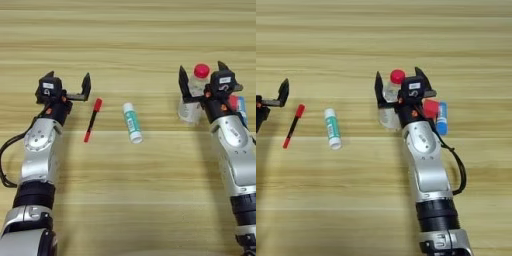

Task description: Move the objects on the table

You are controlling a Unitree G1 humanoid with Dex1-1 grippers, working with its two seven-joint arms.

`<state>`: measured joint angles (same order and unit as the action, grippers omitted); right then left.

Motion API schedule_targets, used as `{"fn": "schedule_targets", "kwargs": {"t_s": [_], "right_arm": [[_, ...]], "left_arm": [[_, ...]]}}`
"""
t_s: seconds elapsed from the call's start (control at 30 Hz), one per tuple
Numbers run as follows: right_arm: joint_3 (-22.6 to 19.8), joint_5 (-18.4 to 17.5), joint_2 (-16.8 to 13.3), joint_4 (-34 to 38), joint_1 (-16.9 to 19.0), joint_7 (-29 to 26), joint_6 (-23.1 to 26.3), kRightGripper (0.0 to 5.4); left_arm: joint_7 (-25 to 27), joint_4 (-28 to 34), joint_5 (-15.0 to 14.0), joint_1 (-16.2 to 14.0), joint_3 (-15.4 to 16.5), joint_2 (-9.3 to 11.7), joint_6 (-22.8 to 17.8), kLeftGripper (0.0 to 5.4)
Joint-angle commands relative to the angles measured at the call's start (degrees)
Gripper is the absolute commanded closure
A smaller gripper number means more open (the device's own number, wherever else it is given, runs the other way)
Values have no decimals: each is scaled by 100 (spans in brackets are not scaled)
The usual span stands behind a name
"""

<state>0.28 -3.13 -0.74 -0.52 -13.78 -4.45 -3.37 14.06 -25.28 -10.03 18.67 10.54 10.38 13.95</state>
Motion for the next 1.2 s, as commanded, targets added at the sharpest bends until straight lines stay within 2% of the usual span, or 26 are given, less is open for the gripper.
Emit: {"fn": "schedule_targets", "kwargs": {"t_s": [0.03, 0.47, 0.8, 1.2], "right_arm": [[-24, -80, 10, 150, -18, -31, 1, 2], [-137, -99, 27, 309, -23, 84, -54, 2], [-526, -279, 55, 493, -65, 241, -282, 2], [-917, -225, 5, 539, -104, 662, -582, 2]], "left_arm": [[-21, -23, 28, 76, 5, 51, 17, 0], [-30, -19, 36, 80, -2, 46, 22, 0], [-34, -100, 39, 119, -2, 42, 69, 0], [-34, -124, 38, 125, -1, 45, 94, 0]]}}
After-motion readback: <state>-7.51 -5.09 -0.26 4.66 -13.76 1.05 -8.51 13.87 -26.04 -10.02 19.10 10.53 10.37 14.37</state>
